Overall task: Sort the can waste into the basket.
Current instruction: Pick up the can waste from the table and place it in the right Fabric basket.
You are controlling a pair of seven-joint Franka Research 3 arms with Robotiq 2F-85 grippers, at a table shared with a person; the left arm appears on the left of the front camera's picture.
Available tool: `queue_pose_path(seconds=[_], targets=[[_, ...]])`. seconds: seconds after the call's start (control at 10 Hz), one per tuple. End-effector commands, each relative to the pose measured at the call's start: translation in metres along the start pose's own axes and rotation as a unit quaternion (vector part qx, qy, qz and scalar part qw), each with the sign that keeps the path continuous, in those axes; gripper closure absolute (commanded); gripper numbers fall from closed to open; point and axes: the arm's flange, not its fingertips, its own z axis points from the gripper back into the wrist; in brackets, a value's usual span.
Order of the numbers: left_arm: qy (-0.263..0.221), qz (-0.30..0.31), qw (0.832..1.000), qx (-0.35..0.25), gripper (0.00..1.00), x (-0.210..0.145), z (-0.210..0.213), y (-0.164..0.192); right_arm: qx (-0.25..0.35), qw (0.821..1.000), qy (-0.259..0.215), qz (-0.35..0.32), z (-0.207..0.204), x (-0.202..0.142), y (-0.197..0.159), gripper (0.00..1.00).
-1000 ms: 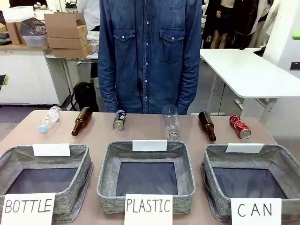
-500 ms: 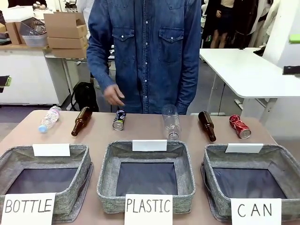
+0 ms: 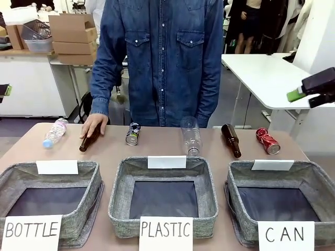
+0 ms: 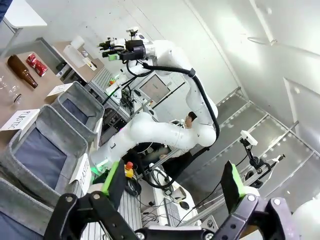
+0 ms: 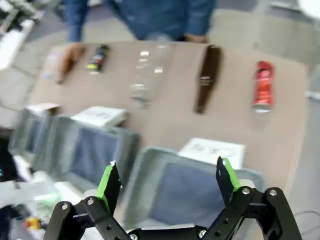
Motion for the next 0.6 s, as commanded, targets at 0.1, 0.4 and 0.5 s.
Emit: queue_pose_path(seconds=[0.1, 0.4, 0.5], targets=[[0.003, -0.012, 1.000, -0.007, 0.00, 0.001, 0.003, -0.002, -0.322, 0.946, -0.036, 0.017, 0.003, -0.018, -0.007, 0.00], [0.003, -0.012, 1.000, -0.007, 0.00, 0.001, 0.003, -0.002, -0.078, 0.997, -0.005, 0.028, 0.000, 0.007, -0.003, 0.00], [0.003, -0.012, 1.000, -0.007, 0.00, 0.001, 0.003, -0.002, -0.078, 0.997, -0.005, 0.028, 0.000, 0.007, -0.003, 0.00]])
